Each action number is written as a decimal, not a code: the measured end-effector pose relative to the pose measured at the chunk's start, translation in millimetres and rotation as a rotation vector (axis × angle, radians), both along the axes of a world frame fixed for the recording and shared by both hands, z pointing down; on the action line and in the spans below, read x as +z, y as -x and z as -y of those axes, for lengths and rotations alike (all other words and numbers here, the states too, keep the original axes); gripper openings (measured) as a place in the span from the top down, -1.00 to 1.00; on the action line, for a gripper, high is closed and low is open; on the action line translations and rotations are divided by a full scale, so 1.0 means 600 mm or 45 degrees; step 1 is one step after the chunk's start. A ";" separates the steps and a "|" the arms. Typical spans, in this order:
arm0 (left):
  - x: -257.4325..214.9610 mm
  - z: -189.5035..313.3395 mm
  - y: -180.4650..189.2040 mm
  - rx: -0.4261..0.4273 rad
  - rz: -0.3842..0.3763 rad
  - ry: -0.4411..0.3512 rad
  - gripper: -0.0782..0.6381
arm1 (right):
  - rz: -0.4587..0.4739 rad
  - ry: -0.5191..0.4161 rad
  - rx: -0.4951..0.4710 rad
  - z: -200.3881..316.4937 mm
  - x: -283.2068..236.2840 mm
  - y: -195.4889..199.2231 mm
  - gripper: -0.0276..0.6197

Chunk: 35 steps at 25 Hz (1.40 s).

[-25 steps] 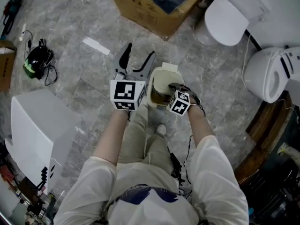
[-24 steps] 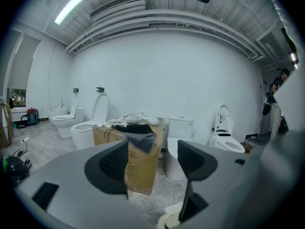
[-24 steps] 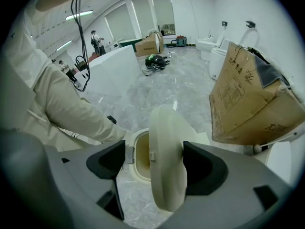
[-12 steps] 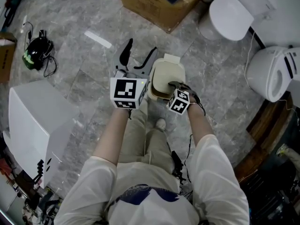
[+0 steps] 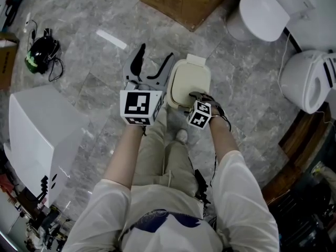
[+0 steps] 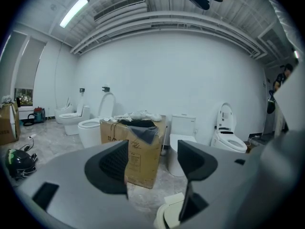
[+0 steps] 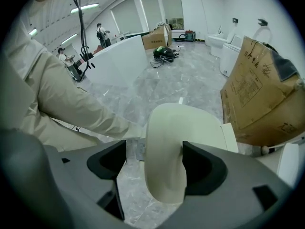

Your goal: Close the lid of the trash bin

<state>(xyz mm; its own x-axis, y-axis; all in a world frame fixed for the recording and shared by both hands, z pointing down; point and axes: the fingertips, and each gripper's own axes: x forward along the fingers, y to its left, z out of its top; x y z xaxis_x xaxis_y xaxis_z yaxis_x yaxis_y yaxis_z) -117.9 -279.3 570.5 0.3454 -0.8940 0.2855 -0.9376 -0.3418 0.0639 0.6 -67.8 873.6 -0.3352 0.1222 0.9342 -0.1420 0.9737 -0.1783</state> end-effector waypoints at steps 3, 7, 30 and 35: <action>0.006 -0.002 0.006 -0.004 0.007 -0.004 -0.06 | -0.015 0.004 -0.020 -0.012 0.018 0.002 -0.25; 0.016 -0.005 0.010 -0.013 0.014 -0.004 -0.06 | -0.022 0.015 -0.026 -0.026 0.041 0.003 -0.24; 0.067 -0.020 0.026 -0.047 0.041 -0.011 -0.06 | -0.069 0.028 -0.068 -0.049 0.135 0.005 -0.22; 0.073 -0.021 0.030 -0.058 0.051 -0.018 -0.06 | -0.061 0.020 -0.069 -0.048 0.143 0.004 -0.17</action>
